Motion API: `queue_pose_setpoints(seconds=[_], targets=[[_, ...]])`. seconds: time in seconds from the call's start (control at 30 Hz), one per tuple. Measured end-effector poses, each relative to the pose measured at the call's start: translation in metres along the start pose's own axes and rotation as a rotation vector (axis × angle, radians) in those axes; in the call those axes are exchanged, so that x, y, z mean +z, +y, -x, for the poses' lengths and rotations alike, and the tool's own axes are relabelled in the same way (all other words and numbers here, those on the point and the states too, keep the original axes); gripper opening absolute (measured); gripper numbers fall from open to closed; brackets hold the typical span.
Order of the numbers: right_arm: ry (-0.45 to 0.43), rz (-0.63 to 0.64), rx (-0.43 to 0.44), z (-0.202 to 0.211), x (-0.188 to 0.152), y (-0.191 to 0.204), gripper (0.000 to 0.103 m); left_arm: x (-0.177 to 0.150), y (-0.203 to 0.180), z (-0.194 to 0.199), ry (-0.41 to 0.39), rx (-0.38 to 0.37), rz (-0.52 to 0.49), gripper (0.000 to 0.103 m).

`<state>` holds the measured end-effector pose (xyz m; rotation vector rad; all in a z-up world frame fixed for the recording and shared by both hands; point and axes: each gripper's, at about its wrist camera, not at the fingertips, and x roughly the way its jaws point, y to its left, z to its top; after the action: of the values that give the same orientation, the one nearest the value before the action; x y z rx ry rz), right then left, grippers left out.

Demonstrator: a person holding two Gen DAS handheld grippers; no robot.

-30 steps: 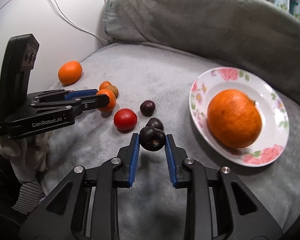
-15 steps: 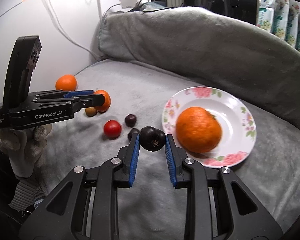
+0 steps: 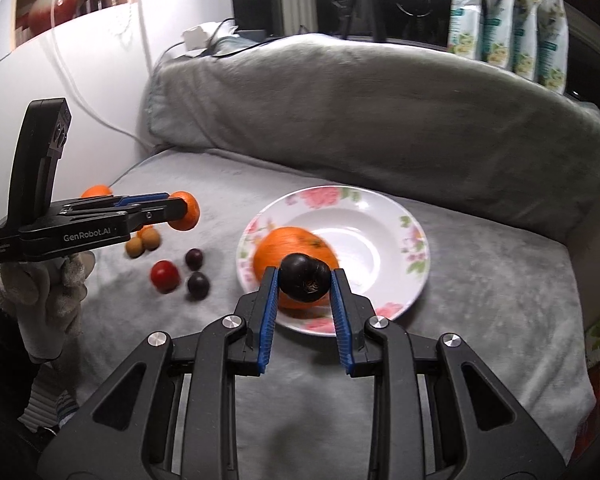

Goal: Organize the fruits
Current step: 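Carry the plum and tangerine onto the plate and open both tools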

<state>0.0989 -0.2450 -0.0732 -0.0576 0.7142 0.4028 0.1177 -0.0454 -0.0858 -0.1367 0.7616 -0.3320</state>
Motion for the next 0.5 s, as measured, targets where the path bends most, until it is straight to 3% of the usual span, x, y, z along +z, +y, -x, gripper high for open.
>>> queue_pose_setpoints(seconds=[0.5], targets=[[0.041,-0.051,-0.009,-0.019,-0.009,-0.037,0.027,0.025,-0.029,-0.046,0.056,-0.03,-0.034,0.031]])
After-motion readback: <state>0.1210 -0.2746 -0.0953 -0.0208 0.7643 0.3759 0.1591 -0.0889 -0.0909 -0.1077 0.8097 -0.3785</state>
